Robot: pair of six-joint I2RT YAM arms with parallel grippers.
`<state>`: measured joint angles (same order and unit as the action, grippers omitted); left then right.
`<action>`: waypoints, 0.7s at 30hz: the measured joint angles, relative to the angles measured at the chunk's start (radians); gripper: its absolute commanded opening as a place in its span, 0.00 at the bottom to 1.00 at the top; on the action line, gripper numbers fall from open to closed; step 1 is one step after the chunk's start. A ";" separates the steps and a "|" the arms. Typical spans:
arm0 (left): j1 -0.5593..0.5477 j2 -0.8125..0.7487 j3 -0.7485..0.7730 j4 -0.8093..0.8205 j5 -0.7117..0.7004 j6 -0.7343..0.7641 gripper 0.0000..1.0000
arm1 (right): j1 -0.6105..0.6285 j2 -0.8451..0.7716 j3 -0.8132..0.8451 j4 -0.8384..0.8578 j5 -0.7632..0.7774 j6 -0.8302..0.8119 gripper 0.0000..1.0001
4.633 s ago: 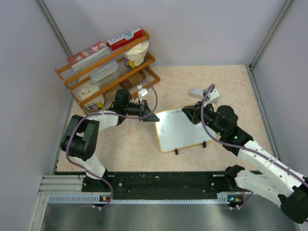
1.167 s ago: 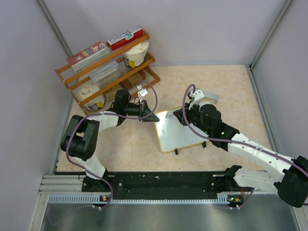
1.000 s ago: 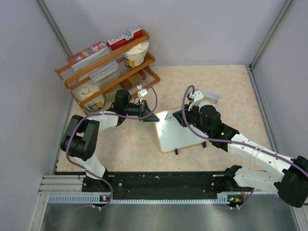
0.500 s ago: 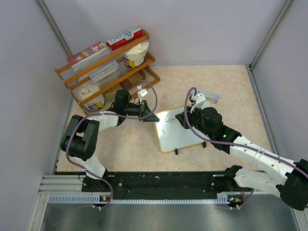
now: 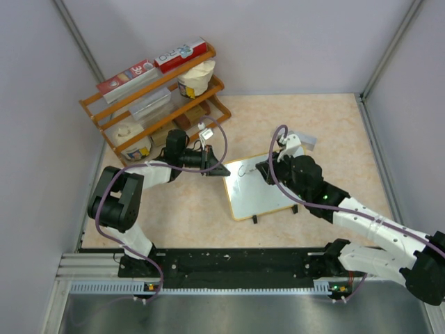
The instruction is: Write a sentence on the whiteboard
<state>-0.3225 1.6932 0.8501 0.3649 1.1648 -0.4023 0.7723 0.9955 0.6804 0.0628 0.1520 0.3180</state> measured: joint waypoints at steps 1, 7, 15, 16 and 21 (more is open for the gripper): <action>0.000 0.000 0.000 -0.001 -0.001 0.000 0.00 | 0.000 0.000 0.000 0.000 0.002 0.000 0.00; 0.000 0.000 0.000 -0.002 -0.002 0.000 0.00 | 0.000 0.000 0.000 0.000 0.006 0.005 0.00; -0.001 0.000 0.003 -0.009 -0.002 0.004 0.00 | 0.000 -0.001 0.000 0.000 0.004 0.006 0.00; -0.001 0.000 0.003 -0.009 -0.002 0.005 0.00 | 0.000 -0.001 0.000 -0.001 0.004 0.006 0.00; -0.002 0.000 0.005 -0.013 -0.002 0.008 0.00 | 0.000 -0.010 -0.008 -0.002 0.000 0.006 0.00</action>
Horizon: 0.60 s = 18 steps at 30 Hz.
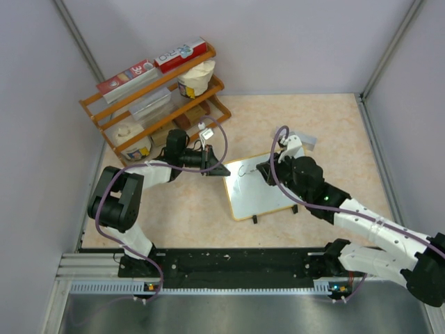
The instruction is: Write a sentence on the whiteboard
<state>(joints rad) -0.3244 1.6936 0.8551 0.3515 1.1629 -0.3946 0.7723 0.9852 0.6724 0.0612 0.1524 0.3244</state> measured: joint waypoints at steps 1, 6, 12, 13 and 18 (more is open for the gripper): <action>0.000 0.000 0.000 0.000 0.000 0.000 0.00 | 0.000 -0.003 -0.003 0.000 0.000 0.000 0.00; -0.001 0.000 0.003 -0.004 0.000 0.002 0.00 | 0.000 -0.010 -0.008 -0.002 -0.001 0.000 0.00; -0.002 0.000 0.007 -0.011 0.000 0.005 0.00 | 0.000 -0.023 -0.025 -0.002 -0.008 0.000 0.00; -0.002 0.000 0.007 -0.013 0.000 0.005 0.00 | 0.000 -0.023 -0.025 -0.002 -0.011 -0.001 0.00; -0.003 0.000 0.007 -0.014 0.000 0.007 0.00 | 0.000 -0.023 -0.025 -0.003 -0.017 -0.001 0.00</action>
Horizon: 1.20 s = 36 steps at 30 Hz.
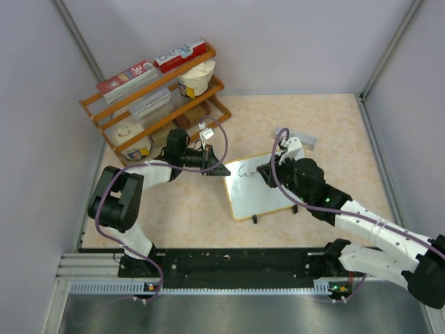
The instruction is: Write a sentence on the whiteboard
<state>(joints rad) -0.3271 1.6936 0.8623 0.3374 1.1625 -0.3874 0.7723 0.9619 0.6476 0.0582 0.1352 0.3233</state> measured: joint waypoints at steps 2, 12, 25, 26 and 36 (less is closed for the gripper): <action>0.000 0.000 0.000 0.000 0.000 0.001 0.00 | 0.000 0.000 0.000 0.000 -0.002 0.000 0.00; -0.007 0.000 0.008 -0.004 0.001 0.019 0.00 | 0.000 -0.095 0.000 -0.030 -0.011 0.003 0.00; -0.009 0.000 0.012 -0.011 0.001 0.024 0.00 | 0.000 -0.057 0.017 -0.045 0.031 -0.001 0.00; -0.009 0.000 0.013 -0.015 0.001 0.025 0.00 | 0.000 -0.055 0.017 -0.045 0.033 -0.001 0.00; -0.010 0.000 0.018 -0.025 0.001 0.033 0.00 | 0.000 -0.053 0.016 -0.037 0.085 0.002 0.00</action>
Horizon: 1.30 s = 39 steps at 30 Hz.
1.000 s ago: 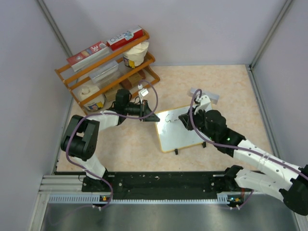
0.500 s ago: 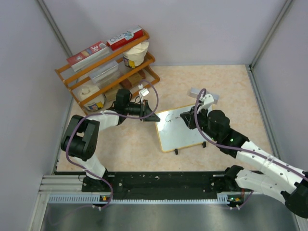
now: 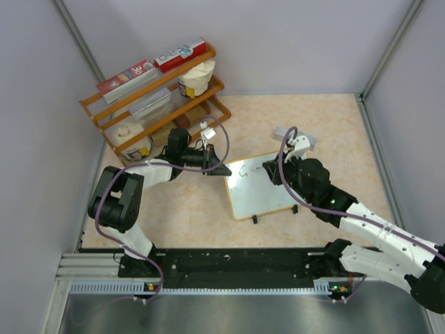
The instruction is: Write a sentence on the whiteboard
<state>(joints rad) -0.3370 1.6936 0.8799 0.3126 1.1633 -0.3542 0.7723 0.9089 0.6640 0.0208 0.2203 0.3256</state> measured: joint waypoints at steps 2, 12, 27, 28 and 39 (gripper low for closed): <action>0.000 0.000 0.001 -0.002 0.000 0.002 0.00 | 0.000 0.002 0.000 0.003 0.002 0.000 0.00; -0.001 0.000 0.003 -0.007 0.000 0.006 0.00 | 0.000 0.025 -0.001 0.025 -0.003 0.011 0.00; -0.001 0.000 0.005 -0.015 0.000 0.013 0.00 | 0.000 0.030 -0.004 0.016 -0.036 0.018 0.00; -0.001 0.000 0.006 -0.017 0.000 0.013 0.00 | 0.000 0.028 -0.009 0.017 -0.038 0.019 0.00; -0.002 0.000 0.009 -0.024 -0.001 0.013 0.00 | 0.000 -0.008 -0.043 -0.005 -0.032 0.037 0.00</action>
<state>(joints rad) -0.3389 1.6936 0.8886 0.2882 1.1622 -0.3416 0.7723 0.9009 0.6209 0.0158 0.1879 0.3630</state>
